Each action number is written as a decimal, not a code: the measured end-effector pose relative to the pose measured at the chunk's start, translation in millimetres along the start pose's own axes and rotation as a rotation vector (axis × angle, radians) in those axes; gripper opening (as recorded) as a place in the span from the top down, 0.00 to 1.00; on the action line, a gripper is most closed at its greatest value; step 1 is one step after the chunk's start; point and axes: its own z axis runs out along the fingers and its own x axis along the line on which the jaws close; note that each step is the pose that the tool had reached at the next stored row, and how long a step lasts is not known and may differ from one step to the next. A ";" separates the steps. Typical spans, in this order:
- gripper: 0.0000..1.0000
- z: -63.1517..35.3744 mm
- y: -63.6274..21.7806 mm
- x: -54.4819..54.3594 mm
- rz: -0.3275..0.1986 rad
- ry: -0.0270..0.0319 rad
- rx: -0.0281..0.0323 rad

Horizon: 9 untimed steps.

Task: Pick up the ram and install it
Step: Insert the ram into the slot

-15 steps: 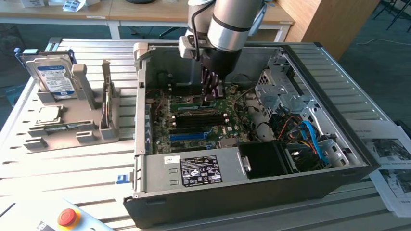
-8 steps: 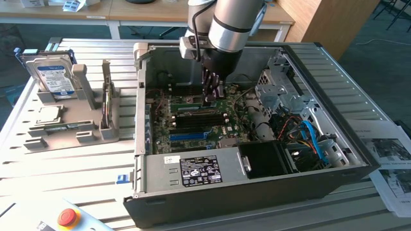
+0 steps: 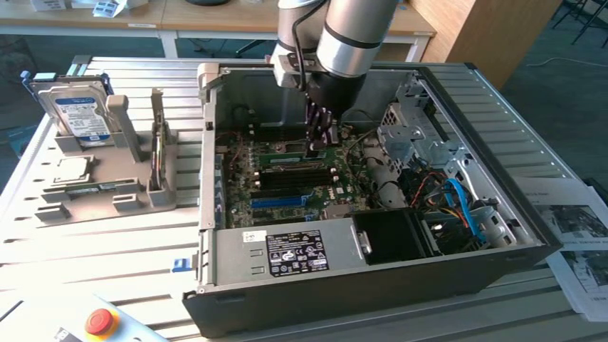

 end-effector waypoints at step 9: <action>0.88 -0.1 -0.9 5.9 0.000 -0.0001 -0.0002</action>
